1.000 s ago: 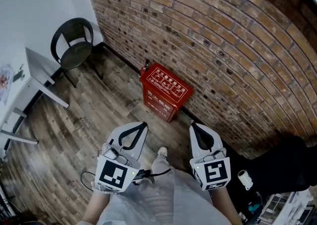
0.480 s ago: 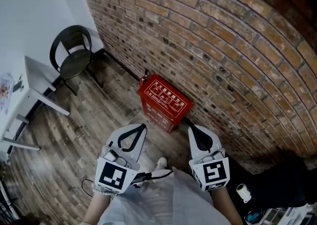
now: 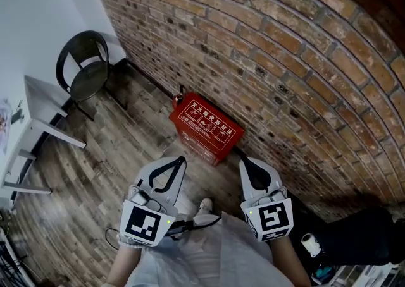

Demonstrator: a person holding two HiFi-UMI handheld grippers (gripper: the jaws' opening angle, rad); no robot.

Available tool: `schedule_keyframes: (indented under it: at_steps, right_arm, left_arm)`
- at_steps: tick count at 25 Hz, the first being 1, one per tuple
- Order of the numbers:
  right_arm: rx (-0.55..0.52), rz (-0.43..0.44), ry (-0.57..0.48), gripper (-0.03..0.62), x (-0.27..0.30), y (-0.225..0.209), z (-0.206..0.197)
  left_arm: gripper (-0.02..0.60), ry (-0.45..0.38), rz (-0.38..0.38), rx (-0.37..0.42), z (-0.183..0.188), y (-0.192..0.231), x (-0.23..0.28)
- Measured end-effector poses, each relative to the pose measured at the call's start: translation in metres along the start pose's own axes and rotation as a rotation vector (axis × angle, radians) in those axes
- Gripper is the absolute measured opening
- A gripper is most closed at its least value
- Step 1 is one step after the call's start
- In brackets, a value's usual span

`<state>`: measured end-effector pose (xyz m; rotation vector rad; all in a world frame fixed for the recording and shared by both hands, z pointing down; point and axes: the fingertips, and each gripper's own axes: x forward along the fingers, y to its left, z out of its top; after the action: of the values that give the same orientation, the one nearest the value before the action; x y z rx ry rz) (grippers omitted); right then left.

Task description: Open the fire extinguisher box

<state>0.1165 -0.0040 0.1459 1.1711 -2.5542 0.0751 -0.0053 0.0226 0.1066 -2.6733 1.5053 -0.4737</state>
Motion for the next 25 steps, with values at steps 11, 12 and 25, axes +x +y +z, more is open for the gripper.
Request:
schedule_keyframes:
  at_steps: [11, 12, 25]
  right_arm:
    - [0.039, -0.011, 0.038, 0.006, 0.024, -0.011, -0.013]
    - [0.044, -0.015, 0.044, 0.006, 0.026, -0.011, -0.015]
    - [0.099, -0.041, 0.135, 0.006, 0.064, -0.015, -0.05]
  left_arm:
    - [0.0, 0.026, -0.034, -0.001, -0.011, 0.013, 0.024]
    - [0.0, 0.028, -0.04, -0.003, -0.012, 0.015, 0.026]
    - [0.0, 0.087, -0.138, -0.003, -0.051, 0.035, 0.053]
